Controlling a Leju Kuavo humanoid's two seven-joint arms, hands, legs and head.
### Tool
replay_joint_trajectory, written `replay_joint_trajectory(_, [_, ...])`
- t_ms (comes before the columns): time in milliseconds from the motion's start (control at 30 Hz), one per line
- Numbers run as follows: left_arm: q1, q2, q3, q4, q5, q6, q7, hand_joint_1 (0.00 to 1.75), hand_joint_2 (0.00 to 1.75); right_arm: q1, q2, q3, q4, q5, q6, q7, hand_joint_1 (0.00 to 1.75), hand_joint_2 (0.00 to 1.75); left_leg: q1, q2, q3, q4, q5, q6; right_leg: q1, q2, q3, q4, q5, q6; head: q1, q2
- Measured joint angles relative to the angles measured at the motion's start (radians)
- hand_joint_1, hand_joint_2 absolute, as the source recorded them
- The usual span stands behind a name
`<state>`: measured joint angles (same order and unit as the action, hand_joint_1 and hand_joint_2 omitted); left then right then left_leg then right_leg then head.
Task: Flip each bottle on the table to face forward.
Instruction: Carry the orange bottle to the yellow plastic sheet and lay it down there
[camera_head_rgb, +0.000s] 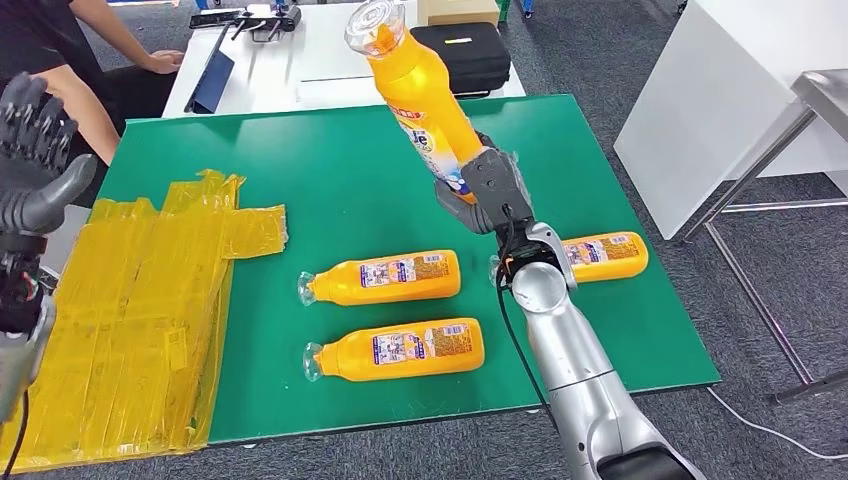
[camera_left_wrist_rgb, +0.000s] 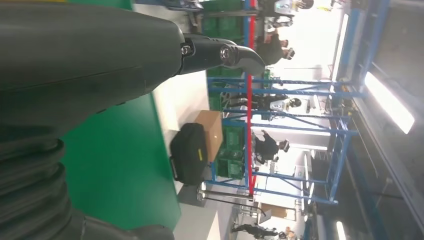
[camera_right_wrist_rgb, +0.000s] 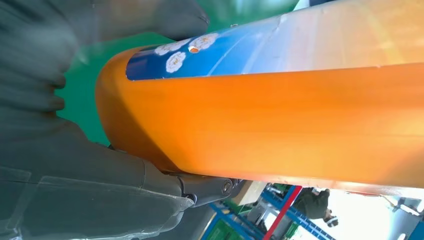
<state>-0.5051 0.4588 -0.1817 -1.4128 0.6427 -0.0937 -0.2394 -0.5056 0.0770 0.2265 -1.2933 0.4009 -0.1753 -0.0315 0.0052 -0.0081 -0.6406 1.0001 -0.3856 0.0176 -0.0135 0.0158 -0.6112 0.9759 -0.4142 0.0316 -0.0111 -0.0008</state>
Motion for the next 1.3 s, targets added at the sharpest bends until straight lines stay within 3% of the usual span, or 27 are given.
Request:
replay_joint_trajectory(167, [0.275,0.176,0.083,-0.211,0.129,0.003,-0.048,0.0,1.75,0.031,-0.019,0.014,-0.006,-0.01,-0.013,-0.014,1.75,1.75,0.002,0.005,-0.002,0.0,-0.003,-0.003,0.001,0.006,-0.004,0.0,-0.001,-0.002,0.0,0.0])
replay_joint_trajectory(367, [0.525,0.399,0.299,-0.419,0.302,0.018,0.003,0.0,1.75,0.029,-0.035,0.048,0.022,-0.058,-0.022,-0.063,1.75,1.75,0.005,0.003,-0.005,0.0,-0.003,-0.003,0.003,0.003,-0.006,0.0,-0.002,-0.003,0.0,0.0])
replay_joint_trajectory(500, [0.649,0.475,0.425,-0.501,0.332,0.026,0.009,0.0,1.75,0.018,-0.037,0.072,0.037,-0.068,-0.023,-0.068,1.75,1.75,0.005,0.001,-0.004,0.0,-0.002,-0.003,0.004,0.001,-0.005,0.0,-0.002,-0.003,0.0,0.0])
replay_joint_trajectory(667, [0.759,0.541,0.517,-0.569,0.407,0.058,0.003,0.0,1.75,-0.005,-0.033,0.105,0.055,-0.088,-0.022,-0.072,1.75,1.75,0.005,-0.001,-0.004,0.0,-0.002,-0.003,0.004,0.001,-0.004,0.0,-0.002,-0.003,0.0,0.0])
replay_joint_trajectory(833, [0.785,0.616,0.535,-0.615,0.498,0.112,-0.002,0.0,1.75,-0.034,-0.004,0.153,0.084,-0.103,-0.03,-0.075,1.75,1.75,0.006,-0.001,-0.004,0.0,-0.002,-0.003,0.004,0.0,-0.004,0.0,-0.002,-0.003,0.0,0.0])
replay_joint_trajectory(1033, [0.769,0.646,0.509,-0.633,0.496,0.122,-0.018,0.0,1.75,-0.054,0.007,0.183,0.109,-0.115,-0.036,-0.075,1.75,1.75,0.006,-0.001,-0.003,0.0,-0.002,-0.003,0.004,-0.001,-0.004,0.0,-0.002,-0.003,0.0,0.0])
replay_joint_trajectory(1167, [0.625,0.63,0.324,-0.633,0.375,0.128,-0.028,0.0,1.75,-0.055,0.017,0.204,0.118,-0.119,-0.04,-0.074,1.75,1.75,0.005,-0.007,-0.003,0.0,-0.001,-0.003,0.003,-0.006,-0.003,-0.001,-0.002,-0.003,0.0,0.0])
replay_joint_trajectory(1300, [0.468,0.509,0.015,-0.589,0.153,0.139,-0.091,0.0,1.75,-0.021,0.012,0.202,0.103,-0.091,-0.044,-0.077,1.75,1.75,0.003,-0.011,-0.001,0.0,-0.001,-0.002,0.002,-0.01,0.0,-0.002,-0.002,-0.003,0.0,0.0])
